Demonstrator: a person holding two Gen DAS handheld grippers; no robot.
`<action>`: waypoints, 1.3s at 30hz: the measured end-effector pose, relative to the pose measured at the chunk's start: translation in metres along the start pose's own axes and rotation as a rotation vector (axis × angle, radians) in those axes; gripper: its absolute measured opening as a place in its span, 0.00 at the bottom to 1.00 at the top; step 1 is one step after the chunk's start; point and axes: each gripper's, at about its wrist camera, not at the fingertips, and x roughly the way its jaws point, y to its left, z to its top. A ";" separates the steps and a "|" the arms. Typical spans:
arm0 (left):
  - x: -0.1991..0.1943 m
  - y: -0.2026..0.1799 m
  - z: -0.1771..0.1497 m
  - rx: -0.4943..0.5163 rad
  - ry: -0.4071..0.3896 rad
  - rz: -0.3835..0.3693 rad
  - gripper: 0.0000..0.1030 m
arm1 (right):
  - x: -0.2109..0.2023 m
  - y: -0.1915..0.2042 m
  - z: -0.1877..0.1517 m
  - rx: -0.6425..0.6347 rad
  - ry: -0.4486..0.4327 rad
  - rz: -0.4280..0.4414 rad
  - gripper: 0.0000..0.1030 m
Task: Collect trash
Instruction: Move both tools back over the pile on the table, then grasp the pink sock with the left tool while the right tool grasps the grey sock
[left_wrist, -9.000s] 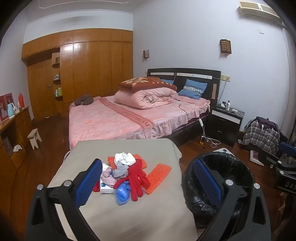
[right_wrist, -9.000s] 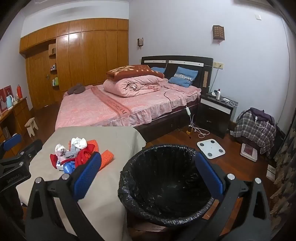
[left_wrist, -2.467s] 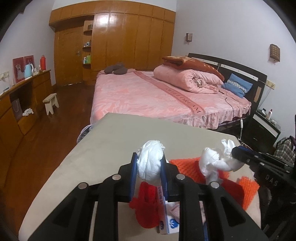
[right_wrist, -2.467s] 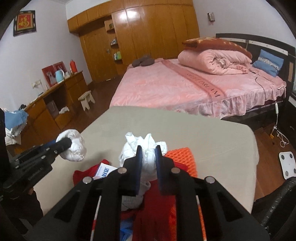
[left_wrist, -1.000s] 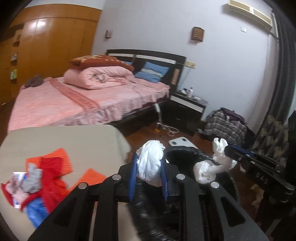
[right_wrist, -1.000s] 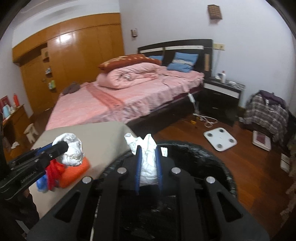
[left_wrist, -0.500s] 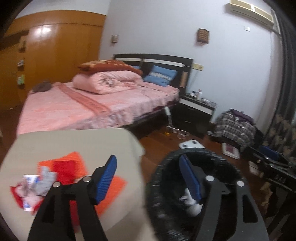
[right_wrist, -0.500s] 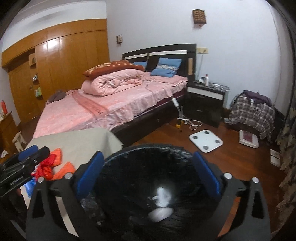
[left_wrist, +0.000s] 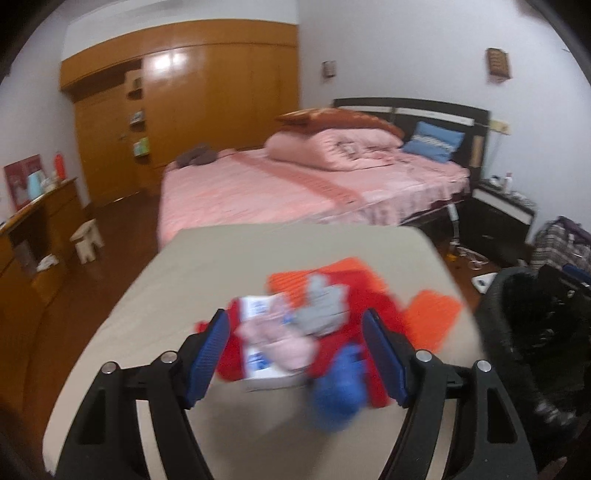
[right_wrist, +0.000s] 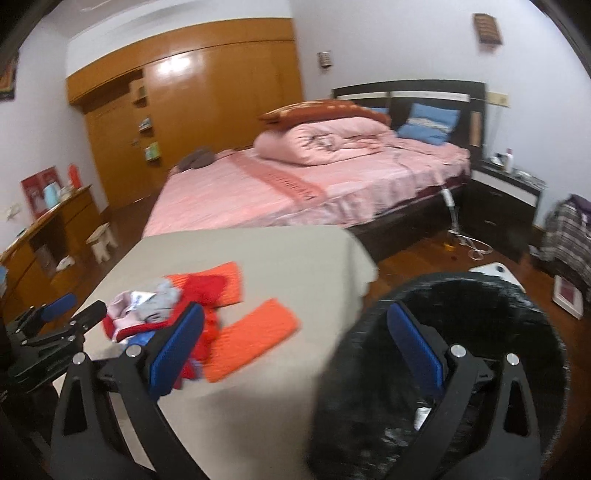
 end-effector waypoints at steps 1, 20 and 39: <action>0.003 0.008 -0.002 -0.008 0.008 0.013 0.70 | 0.003 0.007 0.001 -0.009 0.004 0.008 0.94; 0.071 0.026 -0.014 -0.034 0.092 -0.030 0.52 | 0.054 0.046 -0.004 -0.075 0.082 0.026 0.93; 0.057 0.033 -0.006 -0.083 0.044 -0.096 0.14 | 0.068 0.067 0.012 -0.079 0.076 0.096 0.80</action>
